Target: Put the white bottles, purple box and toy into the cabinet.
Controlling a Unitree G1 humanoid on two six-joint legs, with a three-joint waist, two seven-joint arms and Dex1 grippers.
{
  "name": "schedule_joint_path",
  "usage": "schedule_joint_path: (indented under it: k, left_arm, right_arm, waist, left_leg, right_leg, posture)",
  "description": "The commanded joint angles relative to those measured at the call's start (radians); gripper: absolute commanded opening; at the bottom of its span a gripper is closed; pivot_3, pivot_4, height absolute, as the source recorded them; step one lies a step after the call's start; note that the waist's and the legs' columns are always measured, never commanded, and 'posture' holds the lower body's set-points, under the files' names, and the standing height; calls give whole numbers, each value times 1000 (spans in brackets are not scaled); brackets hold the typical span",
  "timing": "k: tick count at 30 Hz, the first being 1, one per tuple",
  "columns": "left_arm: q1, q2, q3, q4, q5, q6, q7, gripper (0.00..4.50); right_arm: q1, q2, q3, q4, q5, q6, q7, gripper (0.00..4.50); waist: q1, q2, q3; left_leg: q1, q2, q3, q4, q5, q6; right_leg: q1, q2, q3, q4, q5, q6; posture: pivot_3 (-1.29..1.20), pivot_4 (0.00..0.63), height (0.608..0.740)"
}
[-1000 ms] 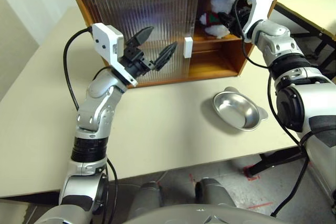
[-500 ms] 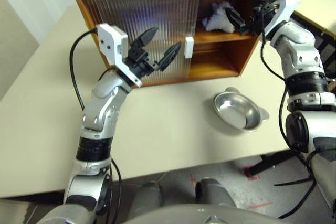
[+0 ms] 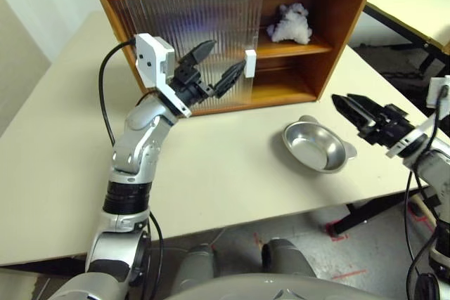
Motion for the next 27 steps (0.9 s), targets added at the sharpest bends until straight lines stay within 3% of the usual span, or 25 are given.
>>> schedule_joint_path:
  k: [1,9,20,27]
  left_arm:
    - [-5,-1,-6,9,2,8,-8,4500]
    - [-2,5,1,-5,2,17,-2,4500]
    - [12,19,10,-28,0,32,10,4500]
    - [9,25,14,-34,-1,39,14,4500]
  right_arm:
    - [1,44,-94,67,174,70,-111,4475]
    - [34,94,-201,246,422,99,-284,4475]
    - [117,87,-170,382,416,99,-222,4475]
    - [155,118,-134,334,453,120,-261,4475]
  waist:
    - [-9,0,0]
    - [-10,0,0]
    - [-7,0,0]
    - [-6,0,0]
  left_leg:
    - [0,0,0,0,0,0]
    - [1,1,0,0,0,1]
    - [-2,1,-1,-1,2,4]
    - [-2,1,-1,-1,0,1]
  right_leg:
    - [0,0,0,0,0,0]
    - [1,1,1,-1,0,0]
    - [0,1,1,-2,-1,4]
    - [0,1,1,-2,-2,2]
  posture:
    - [-89,0,740]
    - [-61,0,740]
    - [-41,0,740]
    - [-39,0,740]
